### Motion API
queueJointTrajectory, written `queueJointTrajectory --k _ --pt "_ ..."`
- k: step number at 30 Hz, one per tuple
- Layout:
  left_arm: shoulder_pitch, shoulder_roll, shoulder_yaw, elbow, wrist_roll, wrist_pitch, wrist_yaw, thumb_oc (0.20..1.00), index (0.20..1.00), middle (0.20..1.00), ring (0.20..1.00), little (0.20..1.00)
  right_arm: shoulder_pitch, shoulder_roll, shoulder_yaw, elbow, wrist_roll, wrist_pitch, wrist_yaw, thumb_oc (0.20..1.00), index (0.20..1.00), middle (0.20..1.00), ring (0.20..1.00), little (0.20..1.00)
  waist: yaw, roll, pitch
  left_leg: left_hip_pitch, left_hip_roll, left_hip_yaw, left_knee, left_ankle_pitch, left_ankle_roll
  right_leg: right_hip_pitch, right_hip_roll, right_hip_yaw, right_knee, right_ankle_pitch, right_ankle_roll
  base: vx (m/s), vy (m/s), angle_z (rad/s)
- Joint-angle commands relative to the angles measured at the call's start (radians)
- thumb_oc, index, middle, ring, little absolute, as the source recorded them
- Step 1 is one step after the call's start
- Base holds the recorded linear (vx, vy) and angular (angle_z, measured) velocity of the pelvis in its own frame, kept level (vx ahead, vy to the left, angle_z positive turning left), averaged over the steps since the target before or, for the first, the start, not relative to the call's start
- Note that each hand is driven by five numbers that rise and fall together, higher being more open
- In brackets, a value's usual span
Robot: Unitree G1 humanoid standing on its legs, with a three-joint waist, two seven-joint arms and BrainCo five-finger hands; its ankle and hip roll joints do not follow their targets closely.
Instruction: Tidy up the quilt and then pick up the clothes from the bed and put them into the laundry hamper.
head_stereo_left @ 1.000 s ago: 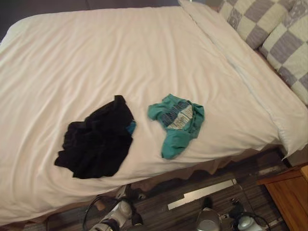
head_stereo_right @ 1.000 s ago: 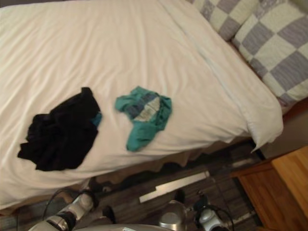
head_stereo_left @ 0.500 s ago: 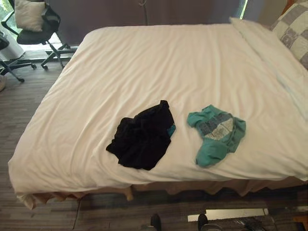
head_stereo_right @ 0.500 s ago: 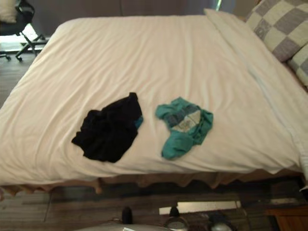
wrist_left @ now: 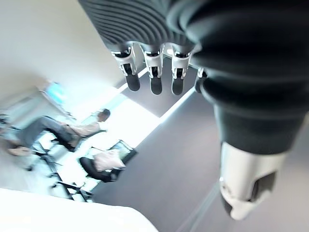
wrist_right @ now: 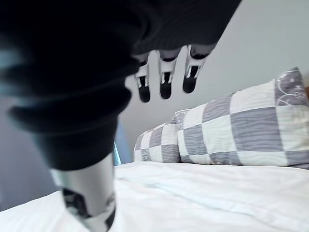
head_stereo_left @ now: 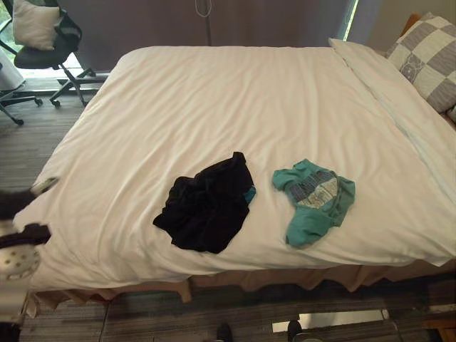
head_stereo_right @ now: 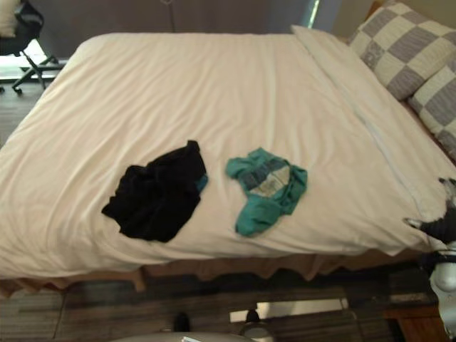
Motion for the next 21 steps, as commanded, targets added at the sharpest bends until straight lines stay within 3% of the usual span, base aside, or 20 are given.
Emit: queueJointTrajectory --k 1,4,9,12,14,16,21 --pt "-0.083 0.006 -0.011 0.027 0.103 -0.017 -0.032 1.0 1.0 1.0 1.0 1.0 -0.113 -0.013 0.06 -0.017 -0.029 -0.031 0.024 1.0 1.0 1.0 1.0 1.0 -0.012 -0.03 0.036 0.029 0.065 0.056 0.0 -0.047 -0.063 -0.007 -0.072 -0.007 -0.004 -0.005 0.061 -0.02 -0.071 0.04" --pt "-0.305 -0.039 -0.304 0.012 0.229 0.025 -0.094 1.0 1.0 1.0 1.0 1.0 -0.341 -0.014 0.263 -0.091 -0.041 -0.043 0.048 1.0 1.0 1.0 1.0 1.0 -0.031 -0.019 0.104 -0.016 0.067 0.085 0.001 -0.029 -0.065 -0.087 -0.075 0.029 0.0 0.016 0.064 -0.18 -0.061 -0.01" --pt "-0.507 -0.085 -0.474 0.148 0.344 0.093 -0.055 1.0 1.0 1.0 1.0 1.0 -0.529 -0.004 0.393 -0.148 -0.045 -0.05 0.042 1.0 1.0 1.0 1.0 1.0 -0.052 -0.001 0.146 -0.092 0.07 0.131 0.004 -0.006 -0.068 -0.207 -0.074 0.083 0.01 0.05 0.068 -0.15 0.002 -0.5" --pt "-0.714 -0.073 -0.59 0.288 0.463 0.162 -0.014 1.0 1.0 1.0 1.0 1.0 -0.617 -0.015 0.441 -0.223 -0.031 -0.069 0.023 1.0 1.0 1.0 1.0 1.0 -0.086 0.008 0.173 -0.161 0.081 0.16 0.004 0.021 -0.078 -0.297 -0.069 0.11 0.014 0.072 0.072 -0.1 -0.031 -0.28" --pt "-0.77 -0.074 -0.627 0.34 0.49 0.172 -0.005 1.0 1.0 1.0 1.0 1.0 -0.631 -0.018 0.446 -0.233 -0.026 -0.076 0.017 1.0 1.0 1.0 1.0 1.0 -0.088 0.011 0.176 -0.176 0.082 0.165 0.003 0.026 -0.078 -0.316 -0.067 0.115 0.014 0.076 0.073 -0.03 -0.016 -0.44" --pt "-0.878 -0.097 -0.717 0.545 0.566 0.233 -0.013 1.0 1.0 1.0 1.0 1.0 -0.667 -0.03 0.468 -0.285 -0.008 -0.102 0.017 1.0 1.0 1.0 1.0 1.0 -0.108 0.017 0.194 -0.205 0.088 0.183 0.001 0.03 -0.079 -0.357 -0.065 0.127 0.004 0.086 0.083 -0.04 -0.007 -0.35" --pt "-0.878 -0.123 -0.749 0.676 0.639 0.266 -0.064 1.0 1.0 1.0 1.0 1.0 -0.697 -0.059 0.481 -0.318 -0.01 -0.113 0.03 1.0 1.0 1.0 1.0 1.0 -0.097 0.023 0.206 -0.233 0.095 0.192 0.0 0.042 -0.084 -0.397 -0.071 0.132 0.0 0.098 0.084 -0.02 -0.035 -0.23"
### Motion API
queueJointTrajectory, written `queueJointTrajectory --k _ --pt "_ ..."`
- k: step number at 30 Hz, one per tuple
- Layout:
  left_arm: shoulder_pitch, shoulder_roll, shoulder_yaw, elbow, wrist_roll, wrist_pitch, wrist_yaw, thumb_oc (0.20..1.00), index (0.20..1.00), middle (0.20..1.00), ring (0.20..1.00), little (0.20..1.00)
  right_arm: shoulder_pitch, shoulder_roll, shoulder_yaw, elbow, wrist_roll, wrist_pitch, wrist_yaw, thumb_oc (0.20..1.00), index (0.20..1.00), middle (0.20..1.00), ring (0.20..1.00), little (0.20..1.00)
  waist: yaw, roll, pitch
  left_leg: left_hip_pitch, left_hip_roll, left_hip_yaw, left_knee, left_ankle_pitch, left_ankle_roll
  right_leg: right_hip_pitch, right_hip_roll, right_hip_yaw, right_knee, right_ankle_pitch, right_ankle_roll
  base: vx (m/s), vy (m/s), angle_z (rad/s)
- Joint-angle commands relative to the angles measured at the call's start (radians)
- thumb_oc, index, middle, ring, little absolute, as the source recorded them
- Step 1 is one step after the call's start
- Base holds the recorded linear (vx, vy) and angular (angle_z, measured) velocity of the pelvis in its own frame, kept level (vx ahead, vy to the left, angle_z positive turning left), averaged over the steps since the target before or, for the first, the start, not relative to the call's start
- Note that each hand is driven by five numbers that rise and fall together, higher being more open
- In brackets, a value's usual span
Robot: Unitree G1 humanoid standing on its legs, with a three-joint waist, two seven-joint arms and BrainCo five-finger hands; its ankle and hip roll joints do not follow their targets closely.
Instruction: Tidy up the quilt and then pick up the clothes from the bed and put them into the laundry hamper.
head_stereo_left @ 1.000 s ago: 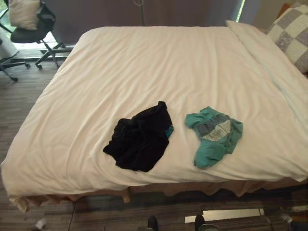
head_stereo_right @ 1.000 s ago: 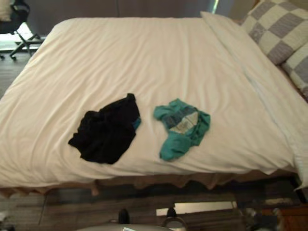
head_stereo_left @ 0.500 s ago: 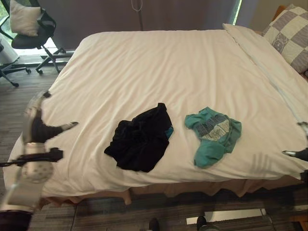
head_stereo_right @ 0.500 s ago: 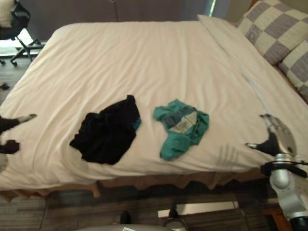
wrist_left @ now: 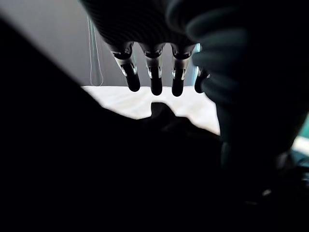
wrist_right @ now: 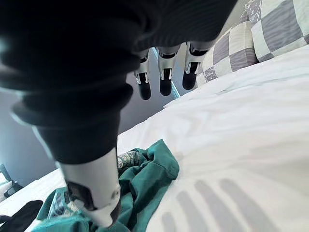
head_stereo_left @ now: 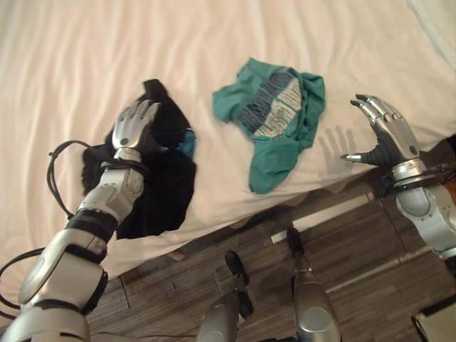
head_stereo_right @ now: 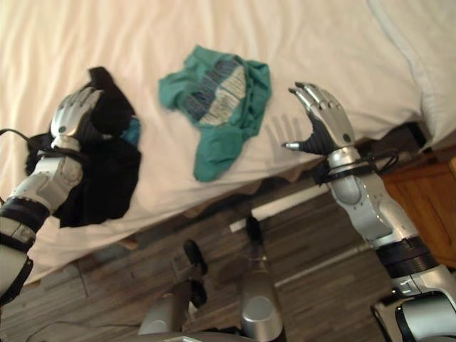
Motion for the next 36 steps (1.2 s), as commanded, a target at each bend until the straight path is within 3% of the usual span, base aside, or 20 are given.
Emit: queueJointTrajectory --k 1,9,10,13,14,19,20,21,23,26,28,29,33,36 --pt "0.031 0.008 0.031 0.076 0.065 0.047 -0.02 1.0 1.0 1.0 1.0 1.0 -0.095 -0.039 -0.003 -0.029 0.021 -0.038 -0.025 1.0 1.0 1.0 1.0 1.0 0.05 -0.062 -0.06 0.027 0.086 -0.013 -0.003 -0.034 -0.098 -0.007 -0.076 -0.016 0.001 -0.051 0.081 0.0 -0.057 -0.11" --pt "0.405 -0.021 0.273 -0.15 -0.054 -0.001 0.021 1.0 1.0 1.0 1.0 1.0 -0.205 -0.08 0.054 0.102 -0.029 0.019 -0.021 1.0 1.0 1.0 1.0 1.0 0.137 -0.061 -0.044 0.018 0.088 -0.05 -0.002 -0.02 -0.11 0.014 -0.079 -0.05 0.007 -0.059 0.063 0.0 -0.078 0.15" --pt "0.506 -0.024 0.337 -0.207 -0.086 -0.022 0.034 0.2 0.2 0.2 0.2 0.2 -0.257 -0.1 0.083 0.141 -0.049 0.034 -0.023 1.0 1.0 1.0 1.0 1.0 0.155 -0.061 -0.04 0.009 0.086 -0.059 -0.004 -0.012 -0.112 0.008 -0.083 -0.059 0.012 -0.056 0.061 -0.03 -0.065 0.29" --pt "0.619 -0.043 0.397 -0.246 -0.142 -0.041 0.072 0.2 0.2 0.2 0.2 0.2 -0.35 -0.094 0.16 0.236 -0.06 0.059 -0.02 1.0 1.0 1.0 1.0 1.0 0.197 -0.053 -0.016 -0.005 0.081 -0.077 -0.005 -0.009 -0.108 -0.013 -0.088 -0.068 0.045 -0.065 0.059 -0.06 -0.025 0.17" --pt "0.673 -0.051 0.413 -0.235 -0.188 -0.062 0.072 0.2 0.2 0.2 0.2 0.2 -0.467 -0.083 0.266 0.367 -0.047 0.077 0.012 1.0 1.0 1.0 1.0 1.0 0.23 -0.042 0.005 -0.031 0.078 -0.086 -0.005 0.004 -0.107 -0.047 -0.094 -0.07 0.076 -0.066 0.055 -0.09 -0.028 0.16" --pt "0.659 -0.051 0.388 -0.179 -0.264 -0.108 0.045 0.2 0.2 0.2 0.2 0.2 -0.632 -0.049 0.457 0.677 -0.004 0.086 0.072 1.0 1.0 1.0 1.0 1.0 0.25 -0.017 0.036 -0.07 0.075 -0.1 -0.004 0.022 -0.113 -0.091 -0.102 -0.087 0.116 -0.077 0.051 -0.07 -0.021 0.25" --pt "0.641 -0.05 0.374 -0.165 -0.276 -0.117 0.039 0.2 0.2 0.2 0.2 0.2 -0.642 -0.026 0.487 0.747 0.01 0.088 0.088 0.824 0.824 0.824 0.824 0.824 0.253 -0.013 0.039 -0.076 0.074 -0.103 -0.005 0.025 -0.114 -0.094 -0.1 -0.091 0.119 -0.079 0.051 -0.03 -0.029 0.13" --pt "0.601 -0.061 0.345 -0.14 -0.3 -0.133 0.025 0.2 0.2 0.2 0.2 0.2 -0.609 0.04 0.498 0.879 0.033 0.094 0.104 0.2 0.2 0.2 0.2 0.2 0.258 -0.003 0.037 -0.079 0.071 -0.115 -0.005 0.025 -0.112 -0.088 -0.099 -0.101 0.116 -0.083 0.049 -0.02 -0.025 0.17" --pt "0.579 -0.071 0.327 -0.136 -0.307 -0.138 0.026 0.2 0.2 0.2 0.2 0.2 -0.582 0.078 0.49 0.911 0.045 0.101 0.114 0.2 0.2 0.2 0.2 0.2 0.26 0.0 0.032 -0.081 0.069 -0.121 -0.005 0.027 -0.112 -0.082 -0.099 -0.107 0.107 -0.081 0.048 -0.01 -0.004 0.27" --pt "0.565 -0.132 0.291 -0.164 -0.338 -0.139 0.011 0.2 0.2 0.2 0.2 0.2 -0.407 0.176 0.371 0.849 0.144 0.099 0.116 0.2 0.2 0.2 0.2 0.2 0.249 -0.004 0.012 -0.056 0.063 -0.135 -0.005 0.007 -0.105 -0.03 -0.099 -0.122 0.086 -0.087 0.051 0.03 0.067 0.22" --pt "0.592 -0.184 0.274 -0.241 -0.331 -0.133 -0.012 0.2 0.2 0.2 0.2 0.2 -0.193 0.302 0.223 0.707 0.298 0.079 0.117 0.2 0.2 0.2 0.2 0.2 0.229 -0.016 -0.014 -0.01 0.053 -0.138 -0.005 -0.022 -0.093 0.017 -0.098 -0.131 0.082 -0.094 0.055 0.11 0.167 0.17" --pt "0.628 -0.257 0.27 -0.266 -0.358 -0.126 -0.057 0.2 0.2 0.2 0.2 0.2 0.019 0.475 0.121 0.616 0.458 0.054 0.166 0.2 0.2 0.2 0.2 0.2 0.204 -0.038 -0.052 0.041 0.043 -0.137 -0.005 -0.051 -0.078 0.065 -0.094 -0.138 0.084 -0.102 0.056 0.11 0.153 0.23" --pt "0.674 -0.326 0.28 -0.276 -0.442 -0.123 -0.145 0.2 0.2 0.2 0.2 0.2 0.237 0.577 0.082 0.594 0.529 0.055 0.278 0.2 0.2 0.2 0.2 0.2 0.164 -0.062 -0.1 0.123 0.034 -0.144 -0.005 -0.077 -0.055 0.126 -0.087 -0.149 0.135 -0.113 0.061 0.08 0.18 0.11" --pt "0.776 -0.352 0.307 -0.356 -0.565 -0.136 -0.234 0.2 0.2 0.2 0.2 0.2 0.453 0.629 0.016 0.58 0.593 0.048 0.336 0.2 0.2 0.2 0.2 0.2 0.131 -0.082 -0.131 0.174 0.032 -0.161 -0.005 -0.086 -0.046 0.166 -0.049 -0.103 0.199 -0.132 0.067 0.04 0.103 -0.02"
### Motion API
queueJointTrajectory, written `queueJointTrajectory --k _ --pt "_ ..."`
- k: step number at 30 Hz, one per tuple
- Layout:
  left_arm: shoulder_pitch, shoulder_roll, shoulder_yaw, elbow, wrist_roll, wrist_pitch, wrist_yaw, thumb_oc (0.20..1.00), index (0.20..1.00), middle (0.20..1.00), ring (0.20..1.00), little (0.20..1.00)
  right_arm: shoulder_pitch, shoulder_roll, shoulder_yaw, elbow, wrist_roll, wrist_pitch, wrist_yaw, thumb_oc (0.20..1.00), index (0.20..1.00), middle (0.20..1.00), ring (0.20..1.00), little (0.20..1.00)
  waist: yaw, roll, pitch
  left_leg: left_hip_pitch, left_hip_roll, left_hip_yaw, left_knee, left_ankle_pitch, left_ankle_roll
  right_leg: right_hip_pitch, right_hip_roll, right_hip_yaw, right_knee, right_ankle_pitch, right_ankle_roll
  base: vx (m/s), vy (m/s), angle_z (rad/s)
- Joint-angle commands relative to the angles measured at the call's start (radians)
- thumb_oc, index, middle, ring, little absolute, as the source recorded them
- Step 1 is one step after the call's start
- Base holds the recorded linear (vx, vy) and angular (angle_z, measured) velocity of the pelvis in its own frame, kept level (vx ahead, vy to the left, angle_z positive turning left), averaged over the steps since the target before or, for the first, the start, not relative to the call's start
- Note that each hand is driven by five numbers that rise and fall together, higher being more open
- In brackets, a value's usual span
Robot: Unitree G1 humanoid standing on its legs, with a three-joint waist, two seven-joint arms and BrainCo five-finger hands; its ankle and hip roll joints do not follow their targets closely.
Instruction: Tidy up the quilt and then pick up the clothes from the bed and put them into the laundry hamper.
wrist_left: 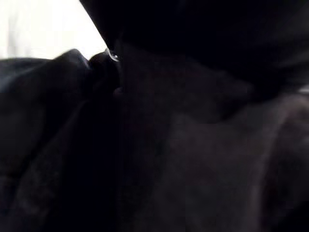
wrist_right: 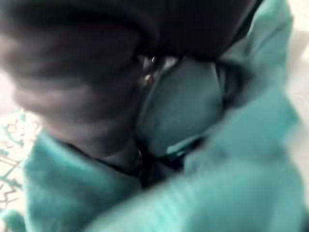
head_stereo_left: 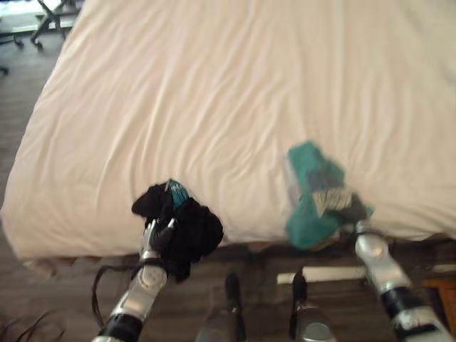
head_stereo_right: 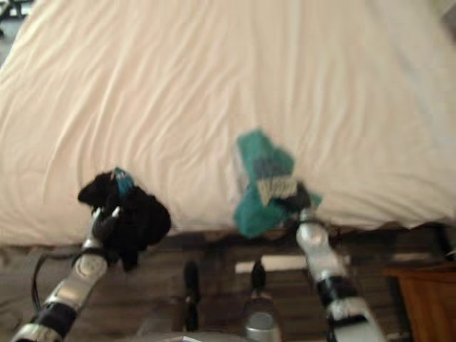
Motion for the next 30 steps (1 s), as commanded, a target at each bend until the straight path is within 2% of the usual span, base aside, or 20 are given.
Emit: queueJointTrajectory --k 1,3,5,9,11,12,13,14,17,18,19,20,22,24,25,26,27,28,29,30 --pt "0.027 -0.027 -0.002 -0.06 -0.142 -0.05 -0.113 0.2 0.2 0.2 0.2 0.2 0.172 0.084 0.084 0.073 0.086 0.03 0.131 0.2 0.2 0.2 0.2 0.2 -0.038 0.003 0.021 0.028 0.039 0.006 0.001 -0.029 -0.025 -0.075 0.02 0.144 0.175 -0.046 0.057 -0.02 0.073 0.22" --pt "0.089 -0.051 0.037 -0.089 -0.251 -0.057 -0.124 0.2 0.2 0.2 0.2 0.2 0.226 0.089 0.056 0.064 0.084 0.021 0.116 0.2 0.2 0.2 0.2 0.2 -0.032 0.011 0.013 0.034 0.042 -0.007 0.001 -0.024 -0.022 -0.066 0.097 0.226 0.196 -0.095 0.044 -0.04 0.068 0.4" --pt "0.129 -0.067 0.069 -0.07 -0.339 -0.061 -0.128 0.2 0.2 0.2 0.2 0.2 0.234 0.101 0.064 0.062 0.095 0.012 0.115 0.2 0.2 0.2 0.2 0.2 -0.014 0.001 0.006 0.038 0.03 -0.029 0.001 -0.025 -0.018 -0.004 0.108 0.196 0.132 -0.123 0.0 0.0 -0.036 0.39" --pt "0.162 -0.122 0.134 -0.002 -0.467 -0.06 -0.118 0.2 0.2 0.2 0.2 0.2 0.152 0.07 0.088 0.08 0.05 0.02 0.077 0.2 0.2 0.2 0.2 0.2 0.051 -0.002 -0.028 0.014 0.01 -0.095 0.001 -0.014 -0.021 0.061 0.096 0.137 -0.031 -0.095 -0.007 0.02 -0.071 0.34" --pt "0.149 -0.143 0.15 0.037 -0.493 -0.061 -0.103 0.2 0.2 0.2 0.2 0.2 0.119 0.041 0.076 0.068 0.032 0.017 0.054 0.2 0.2 0.2 0.2 0.2 0.084 0.009 -0.021 -0.014 0.0 -0.112 0.001 0.002 -0.038 0.073 0.069 0.063 -0.06 -0.092 0.001 -0.19 0.077 0.76" --pt "0.138 -0.163 0.151 0.055 -0.488 -0.056 -0.095 0.2 0.2 0.2 0.2 0.2 0.114 0.012 0.023 0.039 0.041 0.012 0.01 0.2 0.2 0.2 0.2 0.2 0.084 0.027 -0.007 -0.055 0.038 0.058 0.002 0.041 -0.042 0.071 0.02 -0.066 -0.06 -0.096 0.009 -0.26 0.153 0.94" --pt "0.138 -0.163 0.151 0.055 -0.488 -0.055 -0.095 0.2 0.2 0.2 0.2 0.2 0.114 0.012 0.022 0.039 0.041 0.012 0.01 0.2 0.2 0.2 0.2 0.2 0.084 0.027 -0.009 -0.057 0.038 0.058 0.001 0.043 -0.042 0.068 0.021 -0.065 -0.06 -0.095 0.009 -0.3 0.3 2.47" --pt "0.141 -0.18 0.16 0.06 -0.516 -0.055 -0.088 0.2 0.2 0.2 0.2 0.2 0.105 0.014 0.012 0.02 0.044 0.016 -0.023 0.2 0.2 0.2 0.2 0.2 0.076 0.032 -0.01 -0.036 0.105 0.221 0.018 0.025 -0.054 0.092 -0.014 -0.151 -0.06 -0.092 0.025 -0.1 0.165 2.66" --pt "0.15 -0.182 0.174 0.065 -0.532 -0.055 -0.072 0.2 0.2 0.2 0.2 0.2 0.097 0.022 0.012 0.022 0.051 0.022 -0.037 0.2 0.2 0.2 0.2 0.2 0.084 0.031 -0.019 -0.015 0.15 0.224 0.051 0.019 -0.069 0.122 -0.045 -0.238 -0.058 -0.067 0.024 -0.15 0.348 2.51" --pt "0.146 -0.188 0.183 0.061 -0.551 -0.051 -0.059 0.2 0.2 0.2 0.2 0.2 0.105 0.033 0.0 0.014 0.065 0.03 -0.046 0.2 0.2 0.2 0.2 0.2 0.098 0.022 -0.028 0.008 0.213 0.213 0.091 0.016 -0.084 0.141 -0.087 -0.321 -0.038 -0.059 0.02 -0.08 0.209 1.74" --pt "0.147 -0.188 0.183 0.06 -0.552 -0.051 -0.058 0.2 0.2 0.2 0.2 0.2 0.106 0.033 -0.001 0.013 0.065 0.03 -0.046 0.2 0.2 0.2 0.2 0.2 0.094 0.022 -0.028 0.006 0.214 0.207 0.094 0.016 -0.085 0.144 -0.086 -0.327 -0.037 -0.06 0.02 -0.14 0.496 1.61" --pt "0.138 -0.195 0.168 0.051 -0.546 -0.046 -0.05 0.2 0.2 0.2 0.2 0.2 0.117 0.043 -0.01 0.017 0.082 0.034 -0.054 0.2 0.2 0.2 0.2 0.2 0.1 0.021 -0.041 0.024 0.278 0.241 0.109 0.034 -0.103 0.161 -0.124 -0.413 -0.008 -0.055 0.028 -0.06 0.277 1.41" --pt "0.136 -0.188 0.146 0.036 -0.529 -0.038 -0.057 0.2 0.2 0.2 0.2 0.2 0.137 0.043 -0.012 0.02 0.088 0.039 -0.047 0.2 0.2 0.2 0.2 0.2 0.1 0.032 -0.055 0.037 0.282 0.259 0.082 0.037 -0.113 0.173 -0.136 -0.447 0.001 -0.057 0.037 0.02 0.44 1.84" --pt "0.151 -0.18 0.129 0.001 -0.498 -0.024 -0.077 0.2 0.2 0.2 0.2 0.2 0.168 0.053 -0.018 0.022 0.082 0.044 -0.029 0.2 0.2 0.2 0.2 0.2 0.108 0.027 -0.075 0.04 0.229 0.239 0.02 0.034 -0.104 0.186 -0.184 -0.48 0.059 -0.034 0.064 0.12 0.43 2.23" --pt "0.15 -0.173 0.126 -0.003 -0.468 -0.02 -0.084 0.2 0.2 0.2 0.2 0.2 0.171 0.056 -0.014 0.037 0.067 0.054 -0.019 0.2 0.2 0.2 0.2 0.2 0.112 0.024 -0.071 0.028 0.181 0.207 0.01 0.007 -0.079 0.175 -0.246 -0.495 0.154 0.011 0.085 0.17 0.358 1.32" --pt "0.137 -0.169 0.111 0.002 -0.442 -0.014 -0.085 0.2 0.2 0.2 0.2 0.2 0.165 0.063 0.0 0.043 0.059 0.052 -0.017 0.2 0.2 0.2 0.2 0.2 0.111 0.024 -0.065 0.025 0.142 0.183 0.004 -0.016 -0.055 0.166 -0.286 -0.484 0.221 0.042 0.095 0.23 0.524 1.22" --pt "0.133 -0.161 0.096 0.0 -0.432 -0.014 -0.071 0.2 0.2 0.2 0.2 0.2 0.161 0.065 0.011 0.047 0.057 0.05 -0.024 0.2 0.2 0.2 0.2 0.2 0.102 0.023 -0.051 0.017 0.103 0.152 0.001 -0.03 -0.022 0.132 -0.286 -0.403 0.307 0.061 0.09 0.17 0.465 1.73" --pt "0.116 -0.163 0.078 -0.008 -0.437 -0.02 -0.07 0.2 0.2 0.2 0.2 0.2 0.155 0.074 0.015 0.029 0.071 0.051 -0.022 0.2 0.2 0.2 0.2 0.2 0.088 0.03 -0.039 0.024 0.085 0.114 0.001 -0.034 -0.013 0.065 -0.229 -0.266 0.364 0.013 0.06 0.1 0.448 1.95" --pt "0.083 -0.171 0.04 -0.025 -0.417 -0.026 -0.068 0.2 0.2 0.2 0.2 0.2 0.155 0.084 0.015 0.015 0.103 0.04 -0.031 0.2 0.2 0.2 0.2 0.2 0.038 0.05 -0.006 0.015 0.06 0.038 0.001 -0.006 -0.003 -0.059 -0.008 -0.011 0.316 -0.118 0.017 0.04 0.268 1.99" --pt "0.082 -0.171 0.04 -0.025 -0.417 -0.026 -0.068 0.2 0.2 0.2 0.2 0.2 0.155 0.084 0.015 0.015 0.103 0.04 -0.031 0.2 0.2 0.2 0.2 0.2 0.04 0.051 -0.009 0.012 0.061 0.038 0.001 -0.005 -0.004 -0.063 -0.006 -0.01 0.315 -0.116 0.016 0.14 0.153 2.12"
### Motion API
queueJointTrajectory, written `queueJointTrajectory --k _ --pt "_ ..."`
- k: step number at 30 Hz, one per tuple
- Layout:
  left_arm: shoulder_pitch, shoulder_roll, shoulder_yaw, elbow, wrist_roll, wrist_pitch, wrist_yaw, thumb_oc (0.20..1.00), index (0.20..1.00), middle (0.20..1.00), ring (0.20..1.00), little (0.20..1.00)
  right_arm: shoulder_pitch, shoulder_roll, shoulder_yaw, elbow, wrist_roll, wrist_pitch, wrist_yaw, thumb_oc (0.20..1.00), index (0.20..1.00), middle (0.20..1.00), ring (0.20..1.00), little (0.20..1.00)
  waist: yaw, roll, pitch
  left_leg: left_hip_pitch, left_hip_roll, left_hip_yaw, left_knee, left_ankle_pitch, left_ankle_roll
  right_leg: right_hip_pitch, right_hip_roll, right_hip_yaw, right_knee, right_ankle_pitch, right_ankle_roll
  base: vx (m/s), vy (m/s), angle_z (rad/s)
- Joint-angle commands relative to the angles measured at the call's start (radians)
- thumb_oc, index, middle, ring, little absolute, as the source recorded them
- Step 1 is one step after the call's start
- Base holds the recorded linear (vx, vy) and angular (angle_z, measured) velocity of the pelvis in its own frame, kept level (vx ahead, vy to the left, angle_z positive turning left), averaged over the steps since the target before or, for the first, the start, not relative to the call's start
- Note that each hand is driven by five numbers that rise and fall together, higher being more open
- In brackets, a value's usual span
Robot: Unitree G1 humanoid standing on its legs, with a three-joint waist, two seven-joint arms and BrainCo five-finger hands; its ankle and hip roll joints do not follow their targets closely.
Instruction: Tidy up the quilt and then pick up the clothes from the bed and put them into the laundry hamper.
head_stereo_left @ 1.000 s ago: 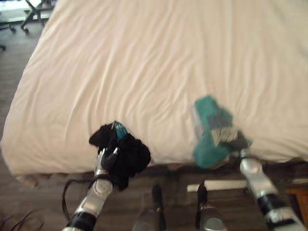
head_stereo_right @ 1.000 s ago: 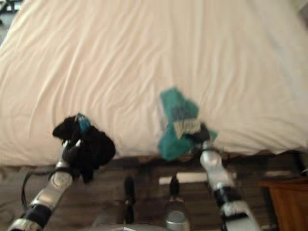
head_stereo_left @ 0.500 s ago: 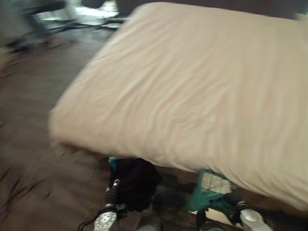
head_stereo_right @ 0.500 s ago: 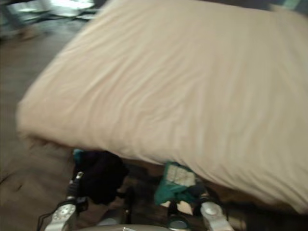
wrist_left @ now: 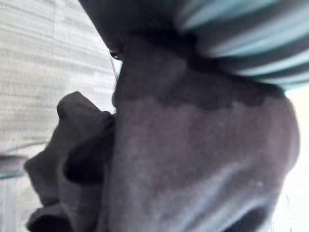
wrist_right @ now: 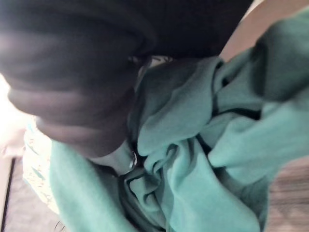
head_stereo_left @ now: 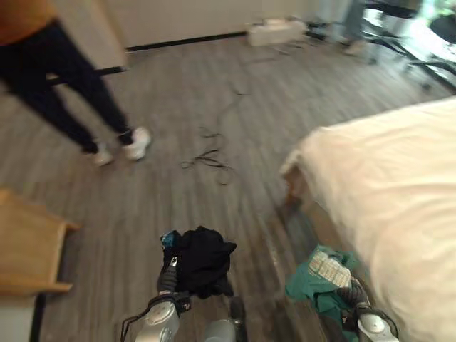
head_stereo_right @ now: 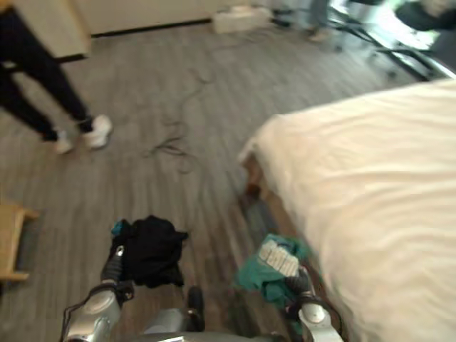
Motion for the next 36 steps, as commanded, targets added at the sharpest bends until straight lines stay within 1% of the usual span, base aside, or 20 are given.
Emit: queueJointTrajectory --k 1,3,5,6,7,12,14,15,19,22,24,25,27,28,29,30,32,33,34,36 --pt "-0.041 0.041 0.008 -0.103 0.08 -0.059 -0.008 0.2 0.2 0.2 0.2 0.2 -0.093 0.008 0.002 -0.01 0.073 -0.071 -0.022 0.2 0.2 0.2 0.2 0.2 -0.046 -0.023 0.095 0.084 0.093 0.01 -0.107 -0.047 -0.108 -0.159 0.199 0.192 -0.315 0.025 0.02 0.13 0.0 1.84" --pt "-0.059 0.05 -0.007 -0.097 0.077 -0.057 0.0 0.2 0.2 0.2 0.2 0.2 -0.107 0.012 -0.005 -0.012 0.091 -0.082 -0.031 0.2 0.2 0.2 0.2 0.2 -0.053 -0.025 0.105 0.091 0.085 -0.009 -0.107 -0.055 -0.106 -0.158 0.206 0.19 -0.392 0.028 0.009 0.17 -0.037 1.48" --pt "-0.053 0.049 0.003 -0.09 0.076 -0.059 -0.001 0.2 0.2 0.2 0.2 0.2 -0.099 0.009 -0.021 -0.011 0.103 -0.073 -0.037 0.2 0.2 0.2 0.2 0.2 -0.063 -0.036 0.103 0.091 0.056 -0.057 -0.107 -0.058 -0.099 -0.135 0.208 0.273 -0.493 0.054 0.023 0.14 -0.011 0.85" --pt "-0.051 0.043 -0.005 -0.09 0.094 -0.061 -0.011 0.2 0.2 0.2 0.2 0.2 -0.093 0.007 -0.012 -0.01 0.096 -0.075 -0.028 0.2 0.2 0.2 0.2 0.2 -0.054 -0.046 0.093 0.097 0.044 -0.061 -0.107 -0.073 -0.092 -0.12 0.197 0.267 -0.511 0.077 0.024 0.11 -0.02 1.15" --pt "-0.251 -0.112 -0.159 0.58 0.355 -0.046 -0.028 0.2 0.2 0.2 0.2 0.2 -0.273 0.031 0.156 0.51 0.048 -0.074 0.008 0.2 0.2 0.2 0.2 0.2 0.034 -0.003 0.018 0.172 0.004 -0.148 -0.052 -0.105 -0.065 -0.066 0.249 0.204 -0.413 0.001 0.008 0.17 -0.114 1.01" --pt "-0.215 -0.097 -0.155 0.541 0.303 -0.046 -0.087 0.2 0.2 0.2 0.2 0.2 -0.266 0.018 0.174 0.432 0.104 -0.1 0.04 0.2 0.2 0.2 0.2 0.2 0.053 -0.014 0.031 0.089 0.018 -0.109 0.181 -0.14 -0.123 0.036 0.252 0.143 -0.52 -0.001 -0.032 0.09 -0.147 0.18" --pt "-0.23 -0.099 -0.197 0.516 0.373 -0.047 -0.069 0.2 0.2 0.2 0.2 0.2 -0.268 0.014 0.19 0.389 0.126 -0.101 0.045 0.2 0.2 0.2 0.2 0.2 0.056 -0.005 0.065 -0.006 0.064 -0.047 0.351 -0.052 -0.163 0.076 0.251 0.103 -0.555 -0.007 -0.06 0.1 -0.097 0.4" --pt "-0.224 -0.095 -0.195 0.511 0.382 -0.051 -0.066 0.2 0.2 0.2 0.2 0.2 -0.261 0.008 0.201 0.365 0.126 -0.101 0.052 0.2 0.2 0.2 0.2 0.2 0.054 -0.005 0.069 -0.022 0.069 -0.026 0.373 -0.057 -0.163 0.091 0.247 0.093 -0.572 -0.006 -0.062 0.2 -0.028 0.45" --pt "-0.18 -0.106 -0.168 0.428 0.292 -0.078 -0.063 0.2 0.2 0.2 0.2 0.2 -0.247 -0.02 0.23 0.271 0.103 -0.112 0.059 0.2 0.2 0.2 0.2 0.2 0.071 0.006 0.068 -0.066 -0.005 -0.017 0.288 -0.129 -0.114 0.104 0.241 0.086 -0.592 -0.025 -0.047 0.24 0.04 0.08" --pt "-0.152 -0.106 -0.156 0.367 0.253 -0.081 -0.095 0.2 0.2 0.2 0.2 0.2 -0.262 -0.038 0.222 0.25 0.084 -0.116 0.045 0.2 0.2 0.2 0.2 0.2 0.107 0.021 0.051 -0.097 0.013 0.078 0.089 -0.048 -0.103 0.121 0.275 0.071 -0.592 -0.072 -0.033 0.36 0.049 0.22" --pt "-0.155 -0.107 -0.148 0.361 0.227 -0.081 -0.105 0.2 0.2 0.2 0.2 0.2 -0.278 -0.039 0.222 0.257 0.083 -0.114 0.042 0.2 0.2 0.2 0.2 0.2 0.122 0.019 0.052 -0.129 0.024 0.107 0.049 -0.028 -0.111 0.138 0.282 0.057 -0.592 -0.092 -0.027 0.38 0.011 0.3" --pt "-0.16 -0.114 -0.135 0.359 0.162 -0.073 -0.133 0.2 0.2 0.2 0.2 0.2 -0.299 -0.033 0.218 0.267 0.081 -0.114 0.036 0.2 0.2 0.2 0.2 0.2 0.145 -0.006 0.053 -0.17 0.041 0.157 0.026 -0.034 -0.116 0.185 0.279 0.032 -0.592 -0.129 -0.02 0.54 0.014 0.09" --pt "-0.147 -0.112 -0.134 0.348 0.134 -0.063 -0.165 0.2 0.2 0.2 0.2 0.2 -0.303 -0.009 0.235 0.263 0.043 -0.109 0.052 0.2 0.2 0.2 0.2 0.2 0.166 -0.029 0.039 -0.162 0.052 0.194 0.032 -0.003 -0.073 0.203 0.29 0.034 -0.523 -0.13 -0.014 0.6 0.044 -0.13" --pt "-0.146 -0.112 -0.134 0.348 0.134 -0.062 -0.165 0.2 0.2 0.2 0.2 0.2 -0.303 -0.008 0.235 0.263 0.043 -0.109 0.052 0.2 0.2 0.2 0.2 0.2 0.167 -0.03 0.039 -0.162 0.051 0.195 0.033 -0.003 -0.073 0.202 0.289 0.035 -0.522 -0.131 -0.014 1.04 0.189 -0.3" --pt "-0.167 -0.083 -0.142 0.378 0.204 -0.06 -0.152 0.2 0.2 0.2 0.2 0.2 -0.314 0.037 0.226 0.287 0.021 -0.116 0.061 0.2 0.2 0.2 0.2 0.2 0.163 -0.077 0.042 -0.094 -0.003 0.173 0.09 -0.089 0.003 0.09 0.198 0.043 -0.09 0.071 0.141 1.02 0.26 -0.09" --pt "-0.169 -0.065 -0.139 0.366 0.227 -0.064 -0.132 0.2 0.2 0.2 0.2 0.2 -0.31 0.038 0.233 0.258 0.017 -0.123 0.061 0.2 0.2 0.2 0.2 0.2 0.145 -0.058 0.053 -0.051 -0.006 0.163 0.082 -0.101 0.02 0.032 0.199 0.072 0.027 0.148 0.143 1.19 0.329 0.36" --pt "-0.186 -0.055 -0.145 0.315 0.219 -0.073 -0.108 0.2 0.2 0.2 0.2 0.2 -0.319 0.036 0.235 0.21 0.018 -0.133 0.055 0.2 0.2 0.2 0.2 0.2 0.104 -0.012 0.083 0.055 0.006 0.11 0.018 -0.107 0.027 -0.116 0.226 0.106 0.151 0.131 0.125 0.6 0.172 0.41" --pt "-0.191 -0.042 -0.161 0.252 0.207 -0.088 -0.098 0.2 0.2 0.2 0.2 0.2 -0.31 0.021 0.232 0.154 0.019 -0.144 0.045 0.2 0.2 0.2 0.2 0.2 0.05 0.008 0.112 0.149 0.005 0.052 -0.039 -0.115 0.015 -0.219 0.237 0.091 0.106 0.064 0.091 0.49 0.064 0.5" --pt "-0.191 -0.043 -0.161 0.252 0.207 -0.088 -0.098 0.2 0.2 0.2 0.2 0.2 -0.31 0.021 0.232 0.153 0.019 -0.144 0.045 0.2 0.2 0.2 0.2 0.2 0.048 0.011 0.112 0.148 0.008 0.049 -0.04 -0.114 0.014 -0.216 0.24 0.088 0.1 0.067 0.09 0.57 -0.011 0.91" --pt "-0.205 -0.026 -0.193 0.202 0.205 -0.096 -0.105 0.2 0.2 0.2 0.2 0.2 -0.298 -0.004 0.218 0.098 0.035 -0.152 0.039 0.2 0.2 0.2 0.2 0.2 0.008 0.002 0.122 0.213 -0.002 -0.005 -0.055 -0.15 -0.013 -0.244 0.209 0.097 -0.166 0.041 0.057 0.52 -0.172 1.18"
